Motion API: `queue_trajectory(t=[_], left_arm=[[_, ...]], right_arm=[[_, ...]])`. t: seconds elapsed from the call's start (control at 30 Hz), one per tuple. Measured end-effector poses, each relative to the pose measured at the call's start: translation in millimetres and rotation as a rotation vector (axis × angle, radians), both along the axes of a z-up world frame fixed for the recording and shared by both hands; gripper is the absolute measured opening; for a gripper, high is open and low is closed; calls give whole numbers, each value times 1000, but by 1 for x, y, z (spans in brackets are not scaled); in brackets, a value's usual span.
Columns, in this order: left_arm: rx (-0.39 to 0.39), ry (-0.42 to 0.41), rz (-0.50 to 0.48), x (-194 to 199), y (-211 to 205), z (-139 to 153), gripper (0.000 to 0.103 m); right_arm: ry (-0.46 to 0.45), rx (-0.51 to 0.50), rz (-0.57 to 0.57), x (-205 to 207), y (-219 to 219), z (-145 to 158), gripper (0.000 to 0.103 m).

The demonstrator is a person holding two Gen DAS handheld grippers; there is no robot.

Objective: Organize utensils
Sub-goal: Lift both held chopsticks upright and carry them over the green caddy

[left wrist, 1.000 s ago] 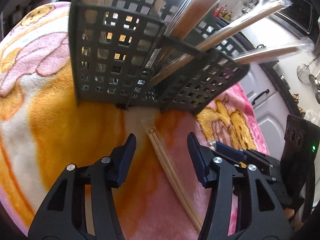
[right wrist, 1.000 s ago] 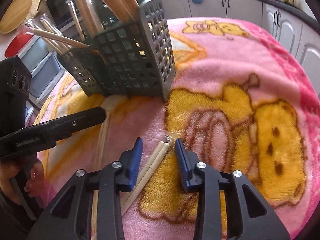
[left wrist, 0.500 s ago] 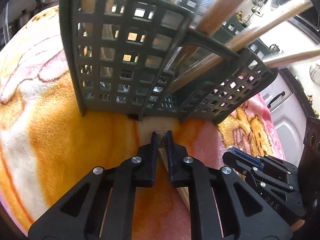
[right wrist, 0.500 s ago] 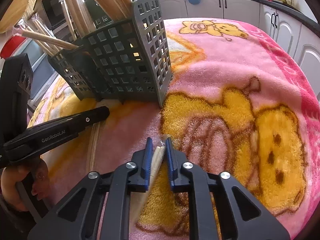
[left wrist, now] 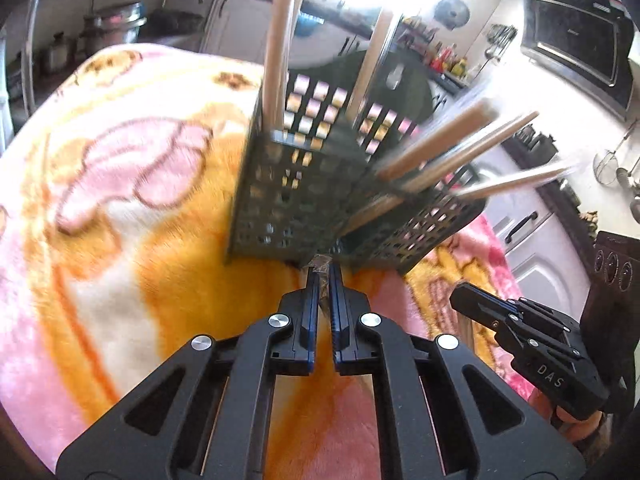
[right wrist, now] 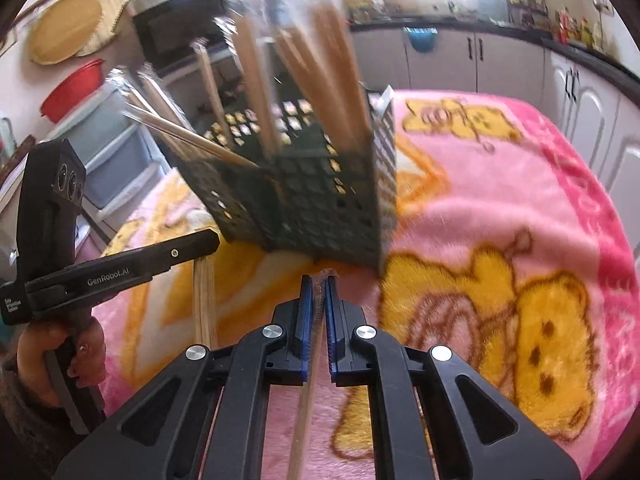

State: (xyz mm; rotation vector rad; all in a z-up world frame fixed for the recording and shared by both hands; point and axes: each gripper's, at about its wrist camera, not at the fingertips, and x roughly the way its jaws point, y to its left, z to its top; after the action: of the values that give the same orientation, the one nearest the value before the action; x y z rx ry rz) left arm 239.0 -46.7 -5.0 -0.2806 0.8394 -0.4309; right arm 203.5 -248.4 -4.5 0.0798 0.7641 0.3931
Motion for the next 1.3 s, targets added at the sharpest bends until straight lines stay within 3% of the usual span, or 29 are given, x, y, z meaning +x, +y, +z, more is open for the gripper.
queue_trajectory(t=[0.6, 1.3], left_arm=[[-19, -221, 36, -40, 28, 81, 2], [-35, -407, 29, -63, 38, 152, 2]], right_arm=[[-217, -26, 126, -38, 37, 75, 6], [-389, -2, 151, -59, 48, 135, 6]])
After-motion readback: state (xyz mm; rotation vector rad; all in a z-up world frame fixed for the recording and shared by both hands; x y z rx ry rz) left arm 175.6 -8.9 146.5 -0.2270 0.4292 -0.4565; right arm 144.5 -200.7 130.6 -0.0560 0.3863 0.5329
